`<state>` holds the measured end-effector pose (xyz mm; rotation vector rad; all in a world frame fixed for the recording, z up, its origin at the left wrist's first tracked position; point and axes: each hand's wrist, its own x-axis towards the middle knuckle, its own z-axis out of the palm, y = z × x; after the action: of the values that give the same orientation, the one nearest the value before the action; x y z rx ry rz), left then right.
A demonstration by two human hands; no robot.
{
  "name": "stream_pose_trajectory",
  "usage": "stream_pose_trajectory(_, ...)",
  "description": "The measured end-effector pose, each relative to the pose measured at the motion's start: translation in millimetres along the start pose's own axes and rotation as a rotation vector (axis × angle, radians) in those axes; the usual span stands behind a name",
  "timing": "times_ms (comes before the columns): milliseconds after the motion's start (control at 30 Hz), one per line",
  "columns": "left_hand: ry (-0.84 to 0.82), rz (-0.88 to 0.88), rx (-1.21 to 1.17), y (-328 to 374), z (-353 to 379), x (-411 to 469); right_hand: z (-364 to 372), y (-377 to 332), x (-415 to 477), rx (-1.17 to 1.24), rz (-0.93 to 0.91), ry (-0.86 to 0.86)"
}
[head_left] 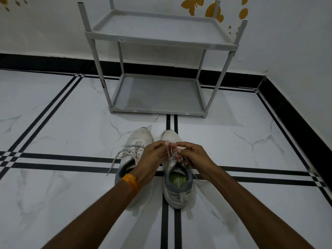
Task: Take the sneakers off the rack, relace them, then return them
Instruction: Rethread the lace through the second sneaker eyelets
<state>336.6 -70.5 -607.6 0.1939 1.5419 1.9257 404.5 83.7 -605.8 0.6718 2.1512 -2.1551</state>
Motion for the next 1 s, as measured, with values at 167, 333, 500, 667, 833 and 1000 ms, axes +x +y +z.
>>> stream_pose_trajectory(167,0.083,0.329,0.440,-14.7,4.9,9.8,-2.9,-1.1,-1.9,0.028,0.002,-0.044)
stream_pose_trajectory(333,0.145,0.538,0.721,-19.0,10.9,14.4,-4.5,-0.7,-0.5,0.056,0.024,-0.059)
stream_pose_trajectory(500,0.141,0.433,0.600,-14.6,9.1,18.1,-7.7,-1.8,-0.3,0.048,0.034,-0.090)
stream_pose_trajectory(667,0.191,0.335,0.504,-11.5,10.2,15.4,-8.2,-2.8,2.5,0.046,0.061,-0.112)
stream_pose_trajectory(833,0.196,0.392,0.577,-11.6,8.9,21.2,-10.1,-5.8,2.6,-0.014,0.033,-0.147)
stream_pose_trajectory(1000,0.301,0.136,0.467,-11.3,8.6,25.7,-8.0,-4.0,1.1,-0.076,-0.041,-0.141)
